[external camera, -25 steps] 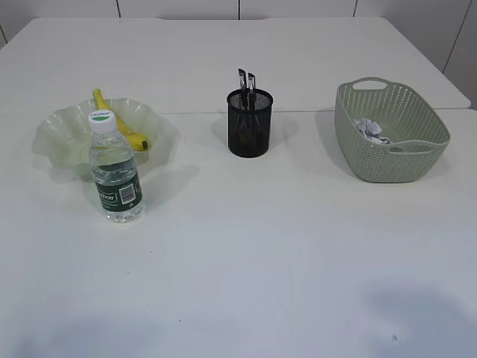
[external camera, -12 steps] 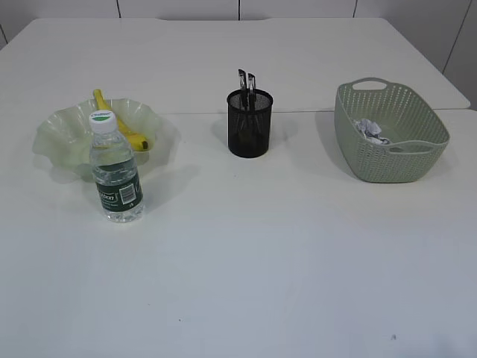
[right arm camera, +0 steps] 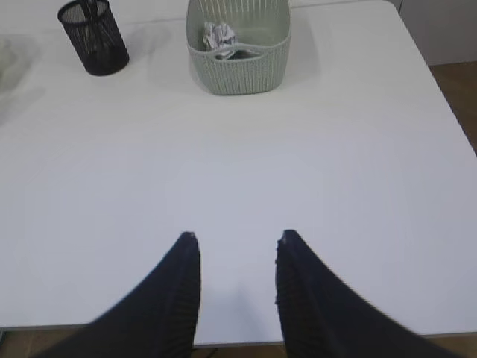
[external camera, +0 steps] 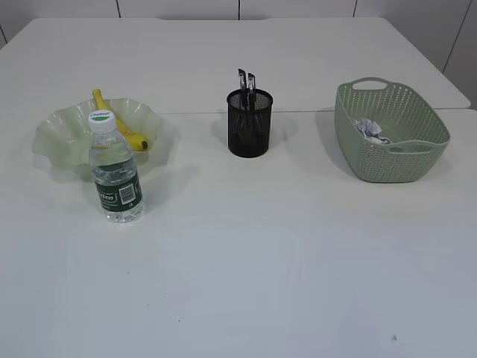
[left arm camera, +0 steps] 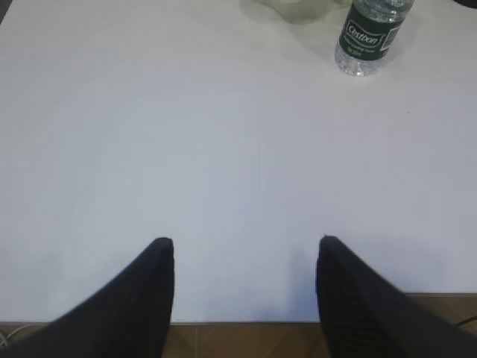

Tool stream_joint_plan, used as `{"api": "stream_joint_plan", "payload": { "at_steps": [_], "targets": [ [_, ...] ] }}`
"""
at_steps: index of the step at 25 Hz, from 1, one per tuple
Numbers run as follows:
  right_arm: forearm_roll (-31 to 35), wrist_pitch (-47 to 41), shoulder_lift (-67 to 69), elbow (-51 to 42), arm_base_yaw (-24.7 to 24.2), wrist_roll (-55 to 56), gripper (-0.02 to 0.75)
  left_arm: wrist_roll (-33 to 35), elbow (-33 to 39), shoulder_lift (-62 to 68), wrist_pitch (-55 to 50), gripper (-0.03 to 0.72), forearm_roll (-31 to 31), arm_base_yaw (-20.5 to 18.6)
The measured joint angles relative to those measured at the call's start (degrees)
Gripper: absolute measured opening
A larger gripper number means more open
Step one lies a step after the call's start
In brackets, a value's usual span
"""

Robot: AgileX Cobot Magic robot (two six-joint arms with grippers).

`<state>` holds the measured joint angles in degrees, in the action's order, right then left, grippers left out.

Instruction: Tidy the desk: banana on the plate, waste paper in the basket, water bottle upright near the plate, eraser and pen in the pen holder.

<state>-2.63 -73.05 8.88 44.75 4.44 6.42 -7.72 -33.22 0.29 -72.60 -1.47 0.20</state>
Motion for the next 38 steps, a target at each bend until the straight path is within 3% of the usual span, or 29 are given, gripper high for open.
{"api": "stream_joint_plan", "payload": {
  "at_steps": [5, 13, 19, 38],
  "targets": [
    [-0.01, 0.0, -0.12, -5.79, 0.0, -1.92, 0.27, 0.23, 1.12, 0.0, 0.12, 0.421, -1.03, 0.0],
    [-0.71, 6.82, -0.12, -14.84, 0.0, -2.98, 0.351, 0.33, 2.46, 0.0, 5.99, 0.462, -2.49, 0.0],
    [-0.71, 7.76, -0.12, -15.49, 0.0, -3.22, 0.357, 0.33, 3.79, 0.0, 8.74, 0.508, -2.72, 0.0],
    [-0.83, 7.76, -6.12, -15.49, 0.12, -3.31, 0.357, 0.33, 3.79, 0.0, 8.84, 0.505, -2.74, 0.0]
  ]
}}
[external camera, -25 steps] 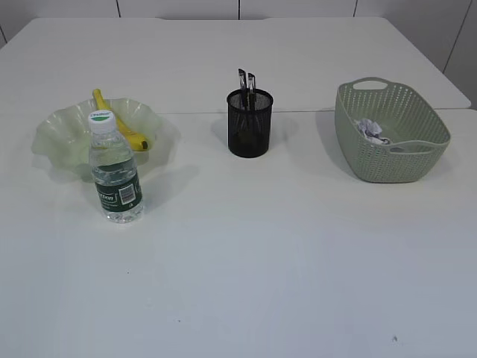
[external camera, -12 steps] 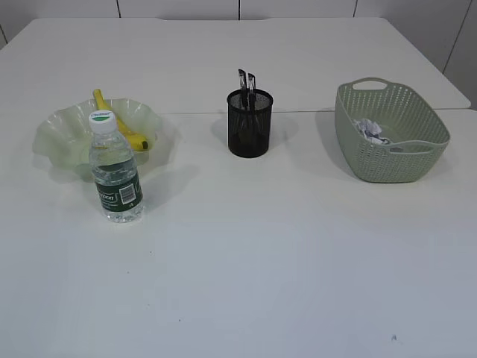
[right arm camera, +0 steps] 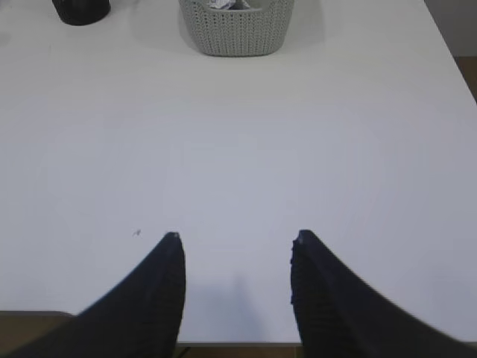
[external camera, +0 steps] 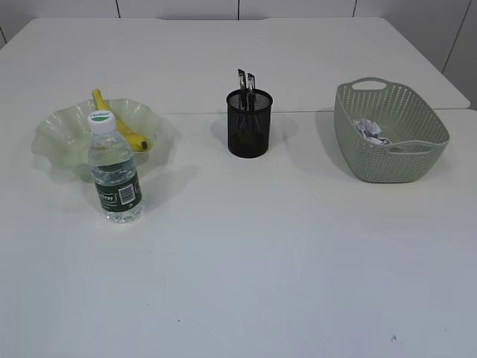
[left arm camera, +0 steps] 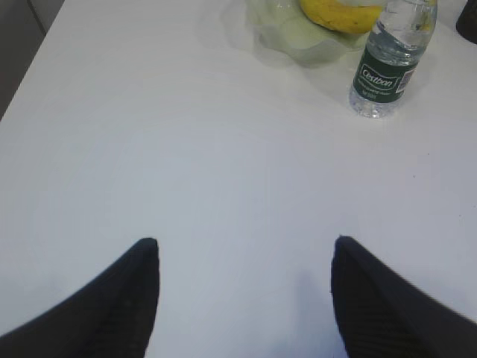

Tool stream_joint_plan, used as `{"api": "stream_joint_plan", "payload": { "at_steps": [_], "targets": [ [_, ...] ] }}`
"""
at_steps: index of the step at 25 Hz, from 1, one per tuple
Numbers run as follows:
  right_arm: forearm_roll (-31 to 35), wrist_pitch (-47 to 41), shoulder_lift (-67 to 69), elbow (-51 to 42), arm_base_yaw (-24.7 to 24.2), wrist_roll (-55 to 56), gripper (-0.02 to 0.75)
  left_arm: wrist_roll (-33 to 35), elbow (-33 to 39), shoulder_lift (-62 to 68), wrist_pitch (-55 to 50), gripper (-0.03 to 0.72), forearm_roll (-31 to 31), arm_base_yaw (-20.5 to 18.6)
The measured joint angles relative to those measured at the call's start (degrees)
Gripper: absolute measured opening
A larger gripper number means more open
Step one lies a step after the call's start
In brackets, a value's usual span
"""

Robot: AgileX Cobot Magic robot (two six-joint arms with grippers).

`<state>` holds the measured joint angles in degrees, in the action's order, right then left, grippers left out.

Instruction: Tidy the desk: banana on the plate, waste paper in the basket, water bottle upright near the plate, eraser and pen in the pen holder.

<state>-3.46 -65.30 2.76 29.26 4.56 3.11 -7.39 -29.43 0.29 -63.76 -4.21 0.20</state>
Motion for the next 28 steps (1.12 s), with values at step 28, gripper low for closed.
{"api": "stream_joint_plan", "payload": {
  "at_steps": [28],
  "targets": [
    [0.0, 0.0, -3.69, 0.0, -2.23, 0.0, 0.358, 0.0, 0.0, 0.0, 0.0, 0.474, 0.0, 0.0]
  ]
}}
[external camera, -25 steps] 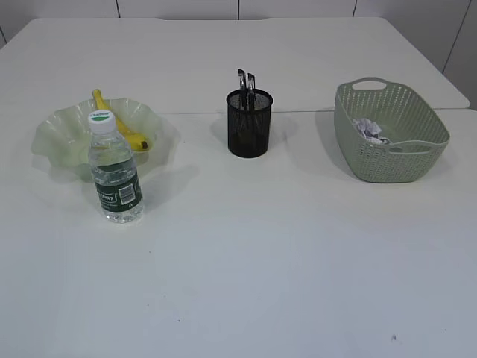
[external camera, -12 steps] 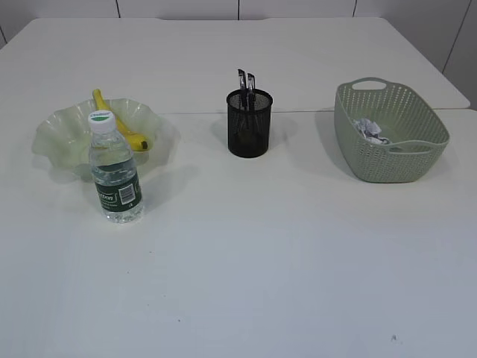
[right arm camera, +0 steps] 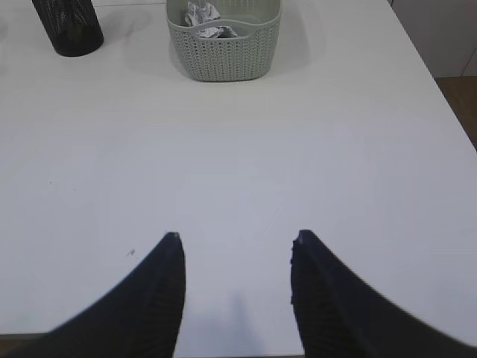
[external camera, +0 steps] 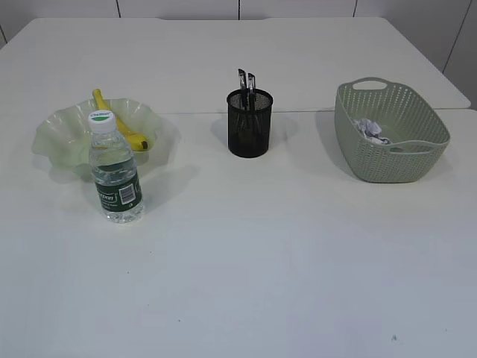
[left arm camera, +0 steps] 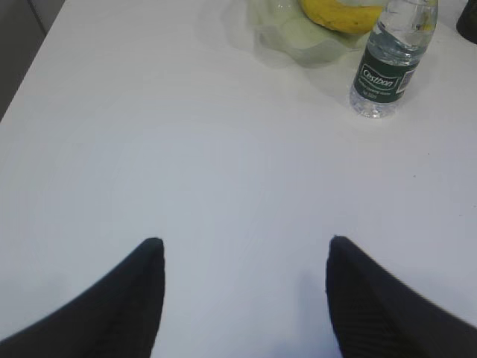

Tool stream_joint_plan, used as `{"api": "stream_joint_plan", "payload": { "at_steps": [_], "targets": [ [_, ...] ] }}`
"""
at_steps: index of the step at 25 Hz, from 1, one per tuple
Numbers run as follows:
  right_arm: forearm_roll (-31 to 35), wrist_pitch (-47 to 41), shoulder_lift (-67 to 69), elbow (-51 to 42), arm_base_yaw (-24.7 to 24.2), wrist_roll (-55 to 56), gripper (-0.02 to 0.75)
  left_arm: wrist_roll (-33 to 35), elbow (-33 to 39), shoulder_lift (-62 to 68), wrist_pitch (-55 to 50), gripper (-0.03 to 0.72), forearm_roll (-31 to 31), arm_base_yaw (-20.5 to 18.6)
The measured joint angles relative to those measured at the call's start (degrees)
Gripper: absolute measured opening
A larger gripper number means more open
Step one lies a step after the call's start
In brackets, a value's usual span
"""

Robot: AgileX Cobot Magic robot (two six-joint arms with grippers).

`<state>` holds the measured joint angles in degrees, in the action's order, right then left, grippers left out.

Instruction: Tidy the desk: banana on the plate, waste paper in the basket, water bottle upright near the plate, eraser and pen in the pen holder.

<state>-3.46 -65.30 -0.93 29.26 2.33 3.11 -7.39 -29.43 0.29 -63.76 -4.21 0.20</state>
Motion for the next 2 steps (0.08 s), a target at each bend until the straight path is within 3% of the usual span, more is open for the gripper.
{"api": "stream_joint_plan", "payload": {
  "at_steps": [2],
  "targets": [
    [0.0, 0.0, 0.0, 0.0, 0.0, 0.0, 0.358, 0.0, 0.0, 0.0, 0.0, 0.468, 0.0, 0.0]
  ]
}}
